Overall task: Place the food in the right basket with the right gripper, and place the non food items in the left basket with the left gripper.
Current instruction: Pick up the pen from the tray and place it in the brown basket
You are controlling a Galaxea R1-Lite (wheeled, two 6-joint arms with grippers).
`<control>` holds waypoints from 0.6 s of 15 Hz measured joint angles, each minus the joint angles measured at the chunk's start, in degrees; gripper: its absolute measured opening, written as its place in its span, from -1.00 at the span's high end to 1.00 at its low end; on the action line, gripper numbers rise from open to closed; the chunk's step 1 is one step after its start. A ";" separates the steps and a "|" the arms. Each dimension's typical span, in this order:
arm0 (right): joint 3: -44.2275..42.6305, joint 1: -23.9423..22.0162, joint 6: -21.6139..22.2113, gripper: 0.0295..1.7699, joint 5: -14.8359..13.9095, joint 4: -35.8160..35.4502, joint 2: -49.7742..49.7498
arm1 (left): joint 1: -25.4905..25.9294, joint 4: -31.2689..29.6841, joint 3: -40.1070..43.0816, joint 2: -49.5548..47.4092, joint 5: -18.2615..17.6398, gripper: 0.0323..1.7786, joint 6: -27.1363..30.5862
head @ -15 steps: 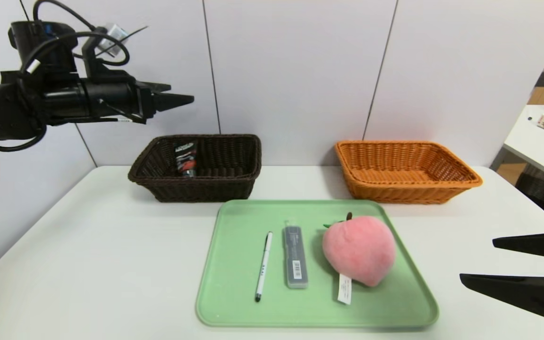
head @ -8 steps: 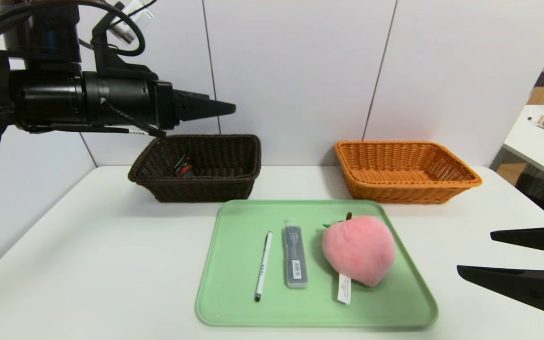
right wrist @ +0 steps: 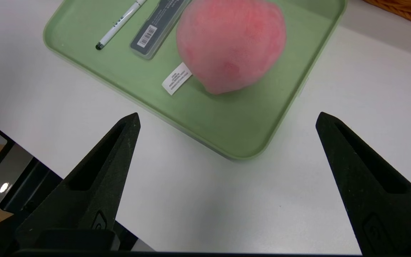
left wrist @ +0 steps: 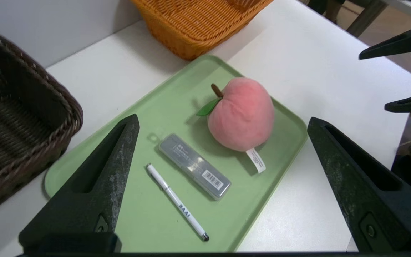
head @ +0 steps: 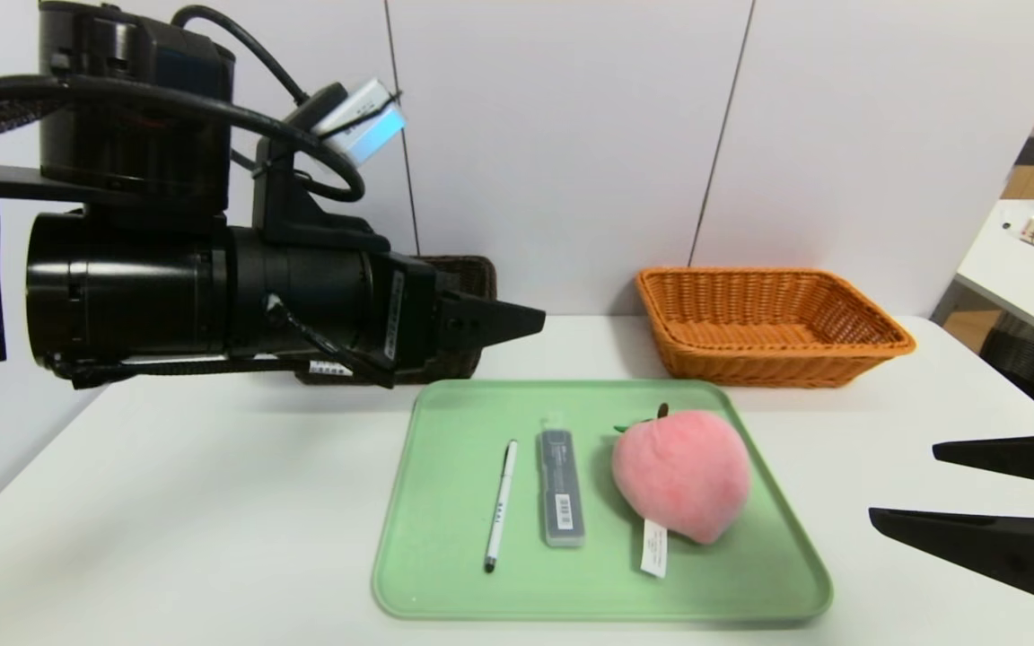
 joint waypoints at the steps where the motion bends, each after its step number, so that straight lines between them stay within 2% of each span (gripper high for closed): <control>1: 0.15 0.00 0.02 -0.92 0.00 0.00 -0.09 | -1.67 1.55 0.17 0.13 3.34 -0.88 -1.35; 6: 0.95 0.00 0.02 -0.92 0.00 -0.06 -0.30 | -8.12 5.99 0.00 4.08 19.33 -0.90 -3.02; 8: 1.05 0.00 0.02 -0.92 0.02 -0.06 -0.27 | -9.14 6.55 -0.96 7.45 23.58 -0.90 -3.17; 9: 1.05 0.00 0.02 -0.92 0.02 -0.06 -0.27 | -9.36 7.23 -1.82 9.24 24.58 -0.90 -3.66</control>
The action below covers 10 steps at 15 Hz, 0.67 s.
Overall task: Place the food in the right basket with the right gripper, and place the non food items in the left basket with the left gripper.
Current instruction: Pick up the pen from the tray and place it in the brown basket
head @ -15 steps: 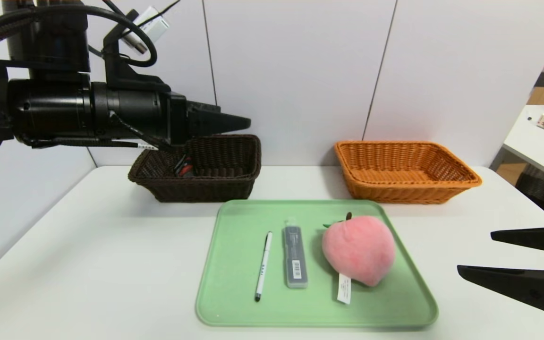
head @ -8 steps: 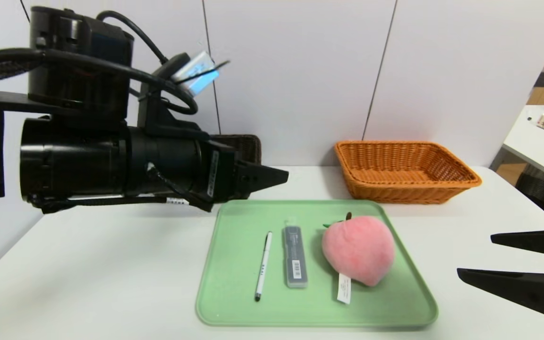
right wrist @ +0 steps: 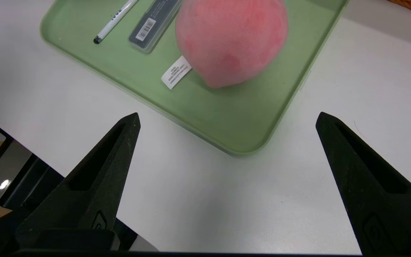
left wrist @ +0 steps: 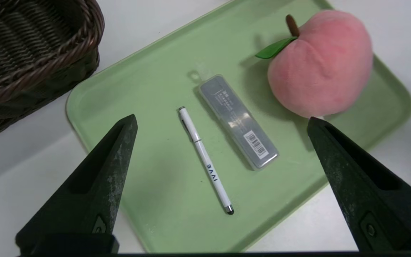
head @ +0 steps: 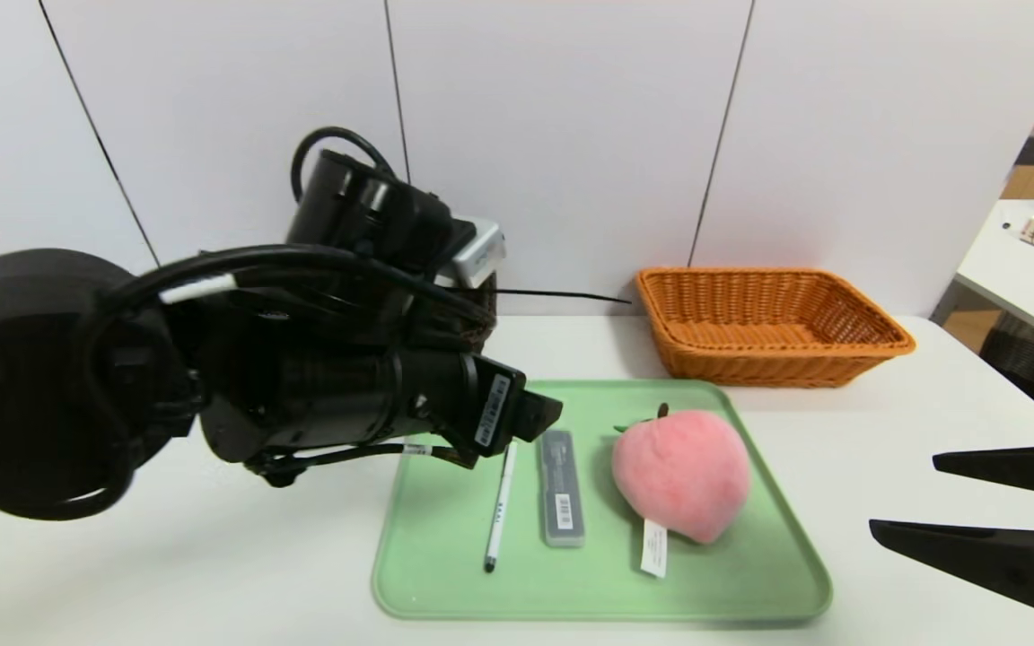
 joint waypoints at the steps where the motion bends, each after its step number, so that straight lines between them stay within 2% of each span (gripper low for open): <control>1: 0.00 0.00 0.00 -0.92 -0.04 0.02 0.02 | -0.13 1.19 -1.29 1.82 0.59 -0.90 -1.13; 6: 0.33 -0.30 0.09 -0.92 -0.09 0.00 -0.02 | -0.28 13.07 -11.50 10.72 3.12 -0.90 -8.44; 10: 0.98 -0.35 0.09 -0.92 -0.06 0.00 -0.06 | -0.09 22.33 -18.19 14.71 3.69 -0.90 -9.41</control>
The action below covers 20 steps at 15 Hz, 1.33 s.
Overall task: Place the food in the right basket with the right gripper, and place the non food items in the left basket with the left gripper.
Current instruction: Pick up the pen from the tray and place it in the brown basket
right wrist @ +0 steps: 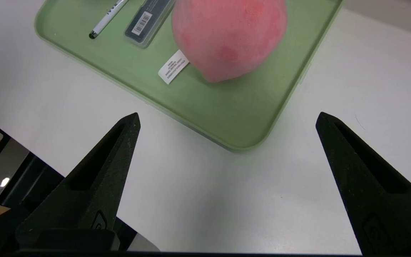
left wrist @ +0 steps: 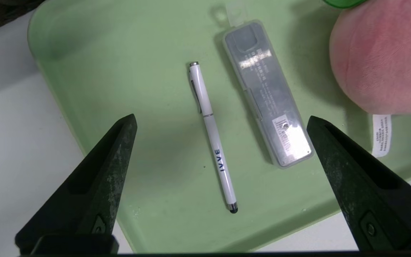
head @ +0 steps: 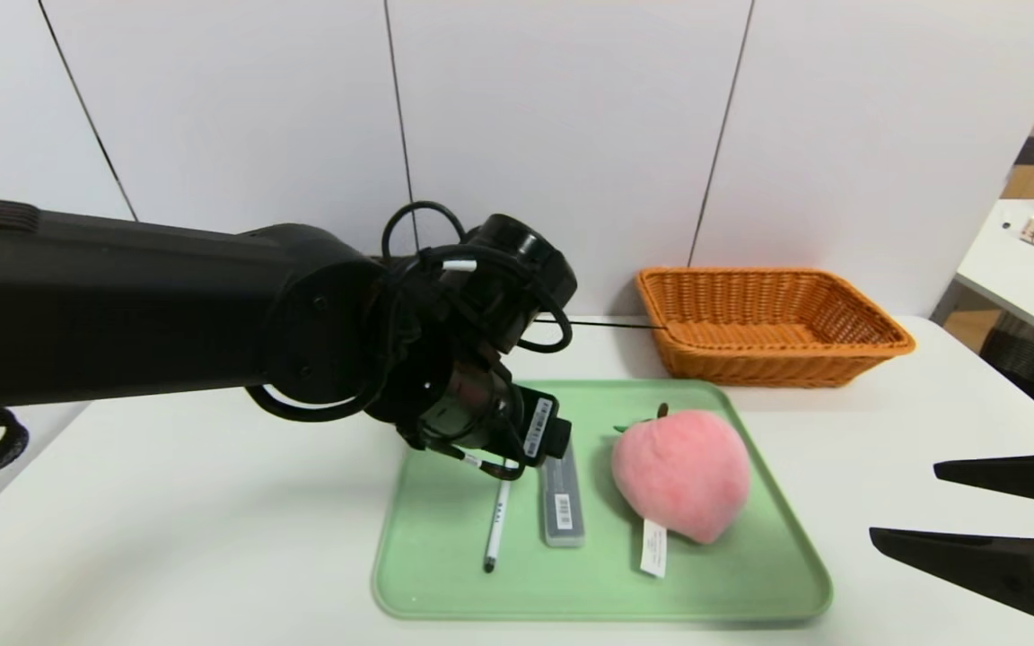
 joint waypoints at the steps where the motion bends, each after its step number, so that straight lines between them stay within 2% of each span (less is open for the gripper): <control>1: 0.10 -0.02 0.00 -0.92 0.00 0.00 -0.05 | 0.16 2.17 -1.57 0.69 0.00 -0.90 0.15; 6: 0.33 0.00 0.00 -0.92 -0.02 -0.02 -0.46 | 0.91 14.56 -10.12 3.89 -0.39 -0.90 -0.60; 11: 1.35 0.00 0.00 -0.92 -0.02 0.00 -1.29 | 1.96 24.75 -20.02 8.98 -0.67 -0.90 -6.19; 16: 1.54 0.00 1.02 -0.92 0.00 -0.11 -1.60 | 2.12 26.62 -22.08 13.37 -1.13 -0.90 -10.85; 20: 1.54 0.00 1.02 -0.92 0.00 -0.09 -1.65 | 3.01 27.15 -22.14 14.47 -4.63 -0.90 -11.24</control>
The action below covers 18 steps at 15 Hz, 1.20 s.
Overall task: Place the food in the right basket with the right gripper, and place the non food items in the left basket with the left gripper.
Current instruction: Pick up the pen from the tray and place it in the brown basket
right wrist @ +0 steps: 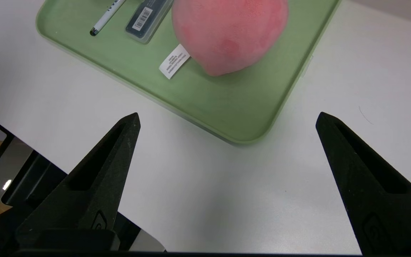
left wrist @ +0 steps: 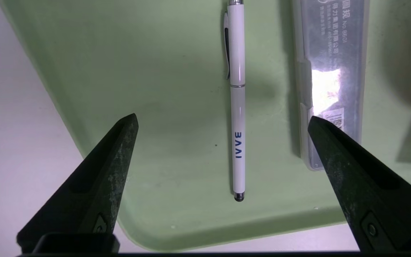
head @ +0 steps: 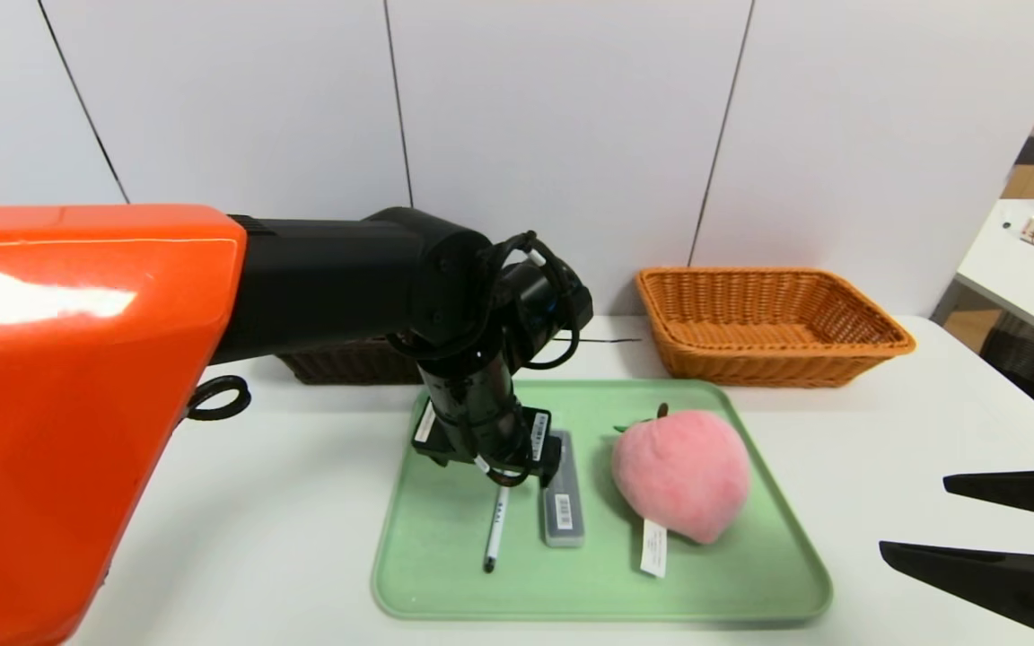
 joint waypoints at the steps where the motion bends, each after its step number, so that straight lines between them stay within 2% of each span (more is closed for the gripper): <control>1: 0.00 0.00 0.02 -0.92 0.00 0.02 0.00 | 0.24 -0.02 0.02 0.09 -0.06 -0.90 0.00; 18: 0.48 -0.09 0.09 -0.92 0.02 -0.07 -0.06 | 0.99 -0.05 0.46 3.00 -0.11 -0.90 -0.33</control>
